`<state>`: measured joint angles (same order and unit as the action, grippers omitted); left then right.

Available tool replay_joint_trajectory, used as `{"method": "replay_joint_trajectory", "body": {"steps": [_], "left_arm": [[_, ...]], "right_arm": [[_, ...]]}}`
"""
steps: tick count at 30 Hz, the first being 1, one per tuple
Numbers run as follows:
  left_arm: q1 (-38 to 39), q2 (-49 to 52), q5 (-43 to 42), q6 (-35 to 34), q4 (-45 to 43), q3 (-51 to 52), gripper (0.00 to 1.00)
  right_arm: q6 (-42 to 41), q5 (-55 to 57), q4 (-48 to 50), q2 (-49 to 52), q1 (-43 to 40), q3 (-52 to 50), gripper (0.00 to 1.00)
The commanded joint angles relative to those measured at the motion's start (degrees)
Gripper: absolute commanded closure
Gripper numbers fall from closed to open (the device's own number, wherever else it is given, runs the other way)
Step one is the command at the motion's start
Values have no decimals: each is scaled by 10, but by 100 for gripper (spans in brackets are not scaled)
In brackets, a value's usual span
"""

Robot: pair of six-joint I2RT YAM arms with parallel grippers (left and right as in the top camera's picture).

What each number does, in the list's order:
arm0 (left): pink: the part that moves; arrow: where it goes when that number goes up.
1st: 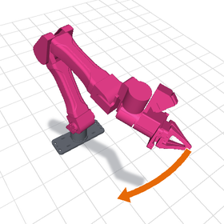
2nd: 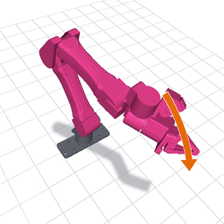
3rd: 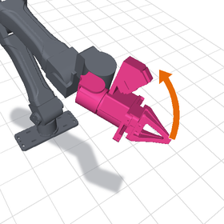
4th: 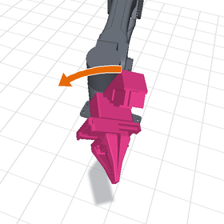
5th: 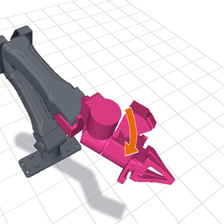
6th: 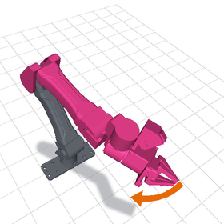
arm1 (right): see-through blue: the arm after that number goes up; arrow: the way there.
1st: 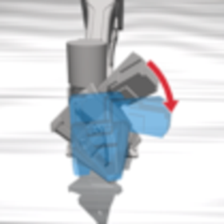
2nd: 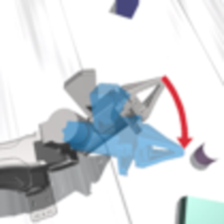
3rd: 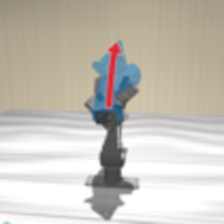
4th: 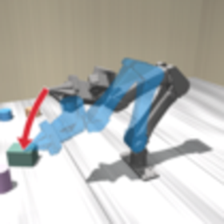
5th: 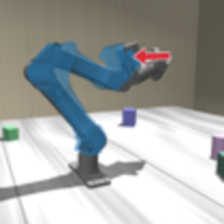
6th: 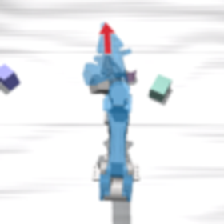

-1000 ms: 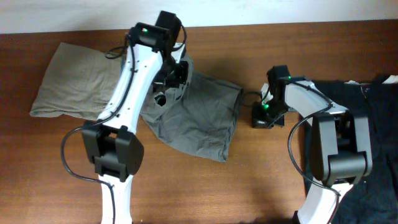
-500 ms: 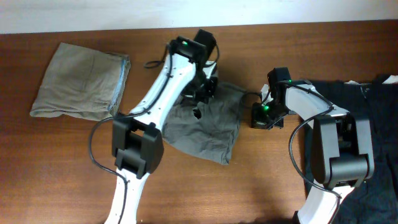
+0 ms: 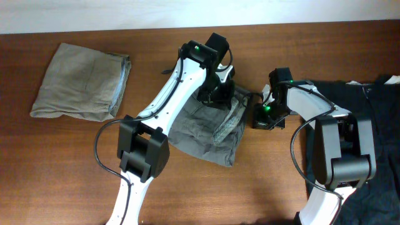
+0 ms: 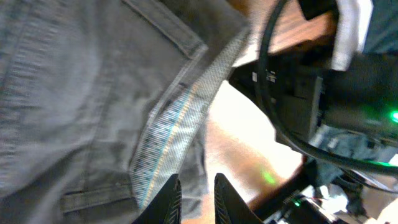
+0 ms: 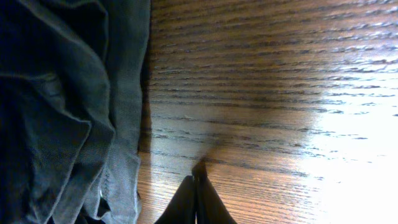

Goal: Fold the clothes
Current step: 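Lift the shorts' left end with the left gripper and fold rightward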

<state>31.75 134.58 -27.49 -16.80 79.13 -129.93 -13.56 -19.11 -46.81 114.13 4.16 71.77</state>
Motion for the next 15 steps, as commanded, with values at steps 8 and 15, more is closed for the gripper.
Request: {"method": "replay_joint_trajectory", "body": {"steps": [8, 15], "left_arm": [[-1, -1, 239, 134, 150, -5, 60], [66, 1, 274, 208, 137, 43, 49]], "right_arm": [[-5, 18, 4, 11, 3, -18, 95], [-5, 18, 1, 11, 3, -18, 95]]}}
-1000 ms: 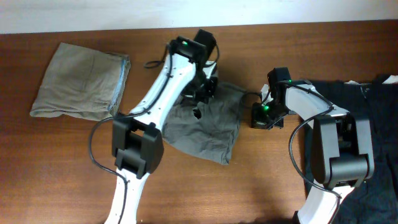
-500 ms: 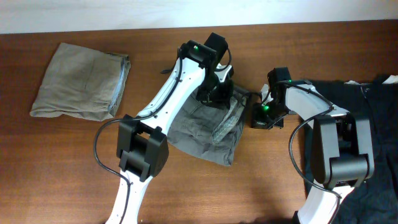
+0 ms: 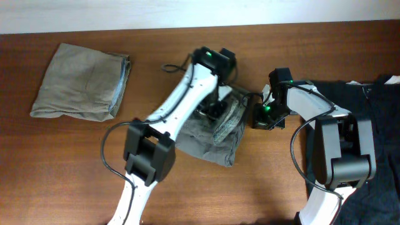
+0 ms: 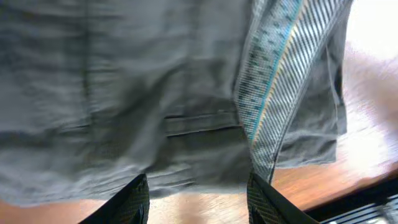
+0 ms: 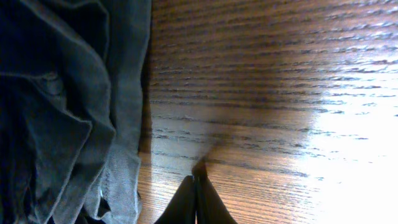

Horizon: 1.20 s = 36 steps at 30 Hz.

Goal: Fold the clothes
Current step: 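Lift the shorts' left end with the left gripper and fold rightward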

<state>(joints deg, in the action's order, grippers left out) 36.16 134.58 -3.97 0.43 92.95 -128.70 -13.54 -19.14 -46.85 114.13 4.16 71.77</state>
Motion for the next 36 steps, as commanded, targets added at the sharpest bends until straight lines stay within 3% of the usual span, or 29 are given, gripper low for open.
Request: {"method": "replay_joint_trajectory", "body": {"steps": [1, 4, 5, 7, 8, 12, 18, 20, 23, 26, 27, 32, 36], "left_arm": [[29, 1, 40, 36, -4, 44, 49], [37, 1, 40, 33, -9, 63, 50], [37, 1, 40, 33, -9, 63, 58], [37, 1, 35, 33, -9, 63, 94], [37, 1, 17, 33, -9, 63, 100], [37, 0, -114, 33, 17, 41, 100], [38, -1, -169, 33, 38, 17, 100], [38, -1, -168, 33, 38, 17, 76], [15, -8, -169, 21, 38, -13, 67], [-37, -32, -127, 18, 37, -81, 57], [-70, -39, -82, 18, 35, -111, 50], [-170, -38, -68, 18, -31, -105, 43], [-219, -38, -72, 19, -34, -92, 42]], "right_arm": [[-5, 19, 2, 11, 3, -18, 95], [-5, 19, 2, 11, 3, -18, 94], [-5, 19, 2, 11, 3, -18, 95], [-5, 19, 2, 11, 3, -18, 95], [-5, 19, 2, 11, 3, -18, 95], [-5, 19, 2, 11, 3, -18, 95], [-5, 19, 2, 11, 3, -18, 95], [-5, 19, 1, 11, 3, -18, 95], [-5, 16, -8, 11, -5, -12, 94], [47, -19, -66, -5, -27, 45, 82], [113, -77, -88, -26, -25, 82, 71], [127, -96, -73, -49, 27, 130, 50], [86, -22, -43, -17, 64, 130, 48]]}}
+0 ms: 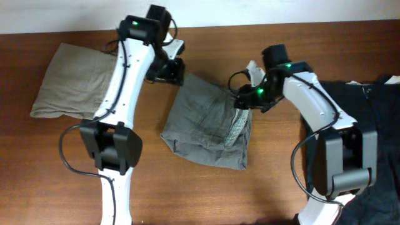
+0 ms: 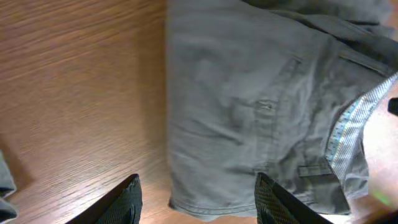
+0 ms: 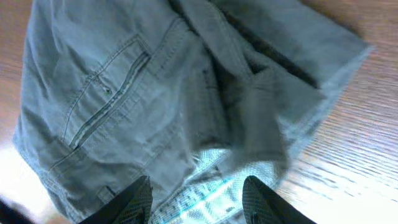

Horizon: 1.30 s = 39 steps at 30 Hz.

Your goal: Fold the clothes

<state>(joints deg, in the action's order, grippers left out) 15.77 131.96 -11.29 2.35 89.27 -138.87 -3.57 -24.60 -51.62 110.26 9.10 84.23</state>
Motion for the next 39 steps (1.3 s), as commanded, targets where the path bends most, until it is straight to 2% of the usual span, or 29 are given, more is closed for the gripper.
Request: {"method": "replay_joint_trajectory", "body": {"steps": [1, 3, 5, 8, 9, 13, 16, 19, 21, 22, 24, 25, 27, 28, 35, 39], "left_arm": [[-18, -12, 2, 0, 3, 12, 42], [-21, -12, 2, 1, 3, 14, 42], [-21, -12, 2, 1, -2, 14, 41], [-21, -12, 2, 1, -2, 22, 41], [-21, -12, 2, 1, -2, 26, 41], [-21, -12, 2, 1, -2, 31, 41], [-19, -12, 2, 1, -11, 31, 41], [-18, -12, 2, 1, -12, 31, 41], [-18, -12, 2, 1, -12, 31, 41], [-18, -12, 2, 1, -12, 31, 41], [-18, -12, 2, 1, -14, 31, 41], [-17, -12, 2, 1, -14, 31, 41], [-17, -12, 2, 1, -14, 31, 41], [-17, -12, 2, 1, -13, 31, 41], [-17, -12, 2, 1, -14, 31, 38], [-17, -12, 2, 1, -15, 31, 36]], "right_arm": [[-14, 36, 5, 28, 18, 5, 49], [-14, 42, 8, 41, 25, 5, 50], [-20, 47, 26, 42, 27, 5, 59], [-66, 155, 9, 42, 27, 5, 54], [-66, 158, 8, 42, 26, 5, 54], [-65, 154, -16, 42, 24, 5, 54], [-27, 63, 29, 42, 29, 5, 55], [-27, 51, 47, 44, 29, 5, 55], [-27, 50, 55, 45, 30, 3, 62], [-27, 50, 56, 45, 30, 3, 63], [-27, 41, 57, 45, 30, 3, 58], [-27, 37, 59, 45, 30, 3, 59], [-28, 37, 61, 45, 29, 3, 90], [-29, 36, 59, 43, 28, 6, 96], [-23, 41, -53, -40, 24, 132, 96], [-15, 209, -106, -30, 17, 121, 96]]}}
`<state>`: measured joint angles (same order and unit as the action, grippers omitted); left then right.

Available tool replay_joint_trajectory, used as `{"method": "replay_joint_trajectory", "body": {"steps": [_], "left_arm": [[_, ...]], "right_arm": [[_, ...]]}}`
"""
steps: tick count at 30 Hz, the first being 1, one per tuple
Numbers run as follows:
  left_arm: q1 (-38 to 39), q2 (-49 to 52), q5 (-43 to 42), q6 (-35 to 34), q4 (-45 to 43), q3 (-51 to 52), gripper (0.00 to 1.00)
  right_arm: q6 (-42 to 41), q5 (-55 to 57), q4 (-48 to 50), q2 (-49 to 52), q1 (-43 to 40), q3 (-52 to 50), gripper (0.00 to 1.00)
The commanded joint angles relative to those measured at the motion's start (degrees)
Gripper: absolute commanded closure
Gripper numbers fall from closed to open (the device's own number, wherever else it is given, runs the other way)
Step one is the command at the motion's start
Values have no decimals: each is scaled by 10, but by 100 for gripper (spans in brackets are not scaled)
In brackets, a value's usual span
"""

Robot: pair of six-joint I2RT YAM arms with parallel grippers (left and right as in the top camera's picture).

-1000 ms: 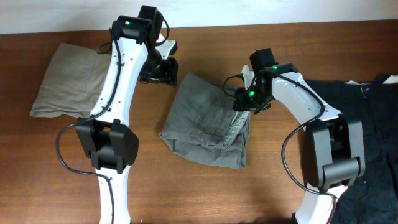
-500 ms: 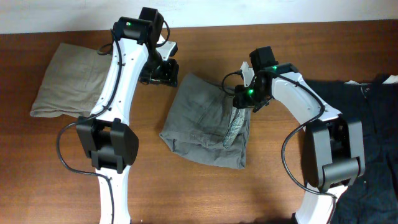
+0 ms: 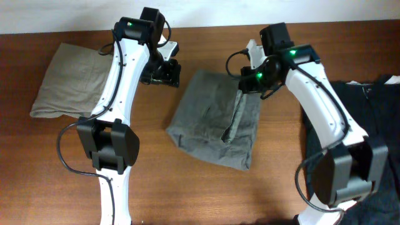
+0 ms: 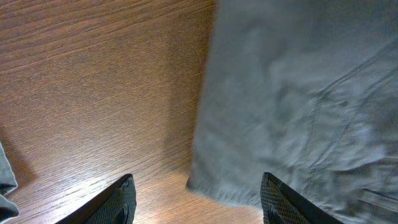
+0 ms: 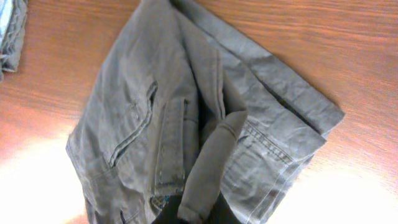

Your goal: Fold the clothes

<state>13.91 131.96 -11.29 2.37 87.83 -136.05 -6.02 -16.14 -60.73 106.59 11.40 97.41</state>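
Grey shorts (image 3: 209,122) lie crumpled mid-table, pocket seams up (image 5: 134,118). My right gripper (image 3: 248,84) is at their far right edge. In the right wrist view it (image 5: 194,214) is shut on a raised fold of the shorts (image 5: 214,146), which runs as a ridge down the garment (image 3: 234,119). My left gripper (image 3: 164,70) hovers open beside the shorts' far left corner. Its fingers (image 4: 124,199) stand wide apart over bare wood and the cloth's edge (image 4: 292,99), holding nothing.
A folded khaki garment (image 3: 78,81) lies at the far left. A heap of dark clothes (image 3: 375,119) covers the table's right end. Wooden table (image 3: 206,194) shows in front of the shorts.
My right gripper, then open over the shorts' right side, is now shut on a fold of them and higher above the cloth. The striped inner waistband no longer shows. The left gripper barely shifted, still open.
First both grippers were together at the shorts' far right side, the left nearly shut, the right shut above bare wood. Then the left stood open over the cloth. Later it was open at the far left corner, the right open over the shorts. Now the right holds a fold.
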Motion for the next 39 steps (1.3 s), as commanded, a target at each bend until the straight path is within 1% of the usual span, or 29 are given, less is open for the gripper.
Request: {"method": "replay_joint_trajectory", "body": {"steps": [1, 3, 4, 5, 8, 9, 10, 11, 12, 13, 14, 15, 17, 18, 20, 22, 24, 25, 26, 27, 28, 29, 30, 32, 34, 35, 36, 39], "left_arm": [[2, -12, 2, 1, -1, 3, 36], [2, -12, 2, 1, -5, 3, 36], [2, -12, 2, 1, -4, 3, 36], [2, -12, 2, 1, -2, 3, 36], [2, -12, 2, 1, 2, 3, 35], [2, -12, 2, 1, 2, 3, 35], [2, -12, 2, 1, 3, 3, 32], [2, -12, 2, 1, 3, 3, 30], [2, -12, 2, 1, 4, 3, 29], [2, -12, 2, 1, 7, 3, 29], [2, -12, 2, 1, 14, 3, 29], [2, -12, 2, 1, 20, 3, 28], [2, -12, 2, 1, 34, 3, 28], [2, -12, 2, 1, 38, 3, 28], [2, -12, -5, 1, 46, 3, 28], [2, -12, -16, 1, 46, 3, 28], [3, -12, -16, 1, 49, 3, 28], [4, -12, -16, 1, 50, 3, 28], [6, -12, -16, 1, 53, 3, 28], [7, -12, -16, 1, 54, 3, 28], [7, -12, -16, 1, 56, 3, 28], [9, -12, -16, 1, 57, 3, 28], [13, -12, -16, 1, 59, 3, 28], [21, -12, -22, 1, 61, 3, 27], [28, -12, -45, 1, 61, 3, 27], [32, -12, -46, 1, 61, 3, 27], [36, -12, -46, 0, 61, 3, 24], [48, -12, -46, 1, 61, 3, 23]], "right_arm": [[11, 150, -9, 18, -7, -28, 96], [10, 174, 35, 52, -17, -77, 96], [-14, 194, 71, 83, -29, -113, 96], [-28, 198, 79, 103, -40, -128, 96], [-52, 185, 38, 120, -71, -126, 95], [-52, 164, 11, 114, -83, -114, 88], [-51, 133, -22, 107, -96, -98, 84], [-38, 90, -44, 99, -105, -87, 75], [-5, 32, -66, 86, -113, -77, 65], [18, -8, -88, 75, -117, -70, 58], [28, -33, -112, 64, -117, -66, 54], [29, -45, -133, 54, -115, -65, 51], [63, -94, -177, 47, -101, -65, 49], [72, -112, -190, 47, -90, -67, 47], [63, -115, -189, 48, -49, -86, 43], [14, -115, -165, 48, -13, -116, 41], [-39, -113, -115, 48, 25, -167, 36], [-66, -113, -92, 48, 40, -192, 35], [-74, -117, -72, 48, 51, -208, 36], [-74, -118, -65, 48, 55, -208, 52], [-63, -117, -66, 47, 55, -197, 81], [-47, -110, -84, 42, 54, -170, 96], [-44, -78, -113, 35, 51, -139, 96], [-43, 22, -206, 26, 51, -59, 96], [-43, 74, -272, 24, 51, -13, 96], [-43, 74, -287, 25, 51, -16, 96], [-43, 75, -288, 25, 52, -30, 96], [-51, 76, -237, 25, 51, -123, 96]]}}
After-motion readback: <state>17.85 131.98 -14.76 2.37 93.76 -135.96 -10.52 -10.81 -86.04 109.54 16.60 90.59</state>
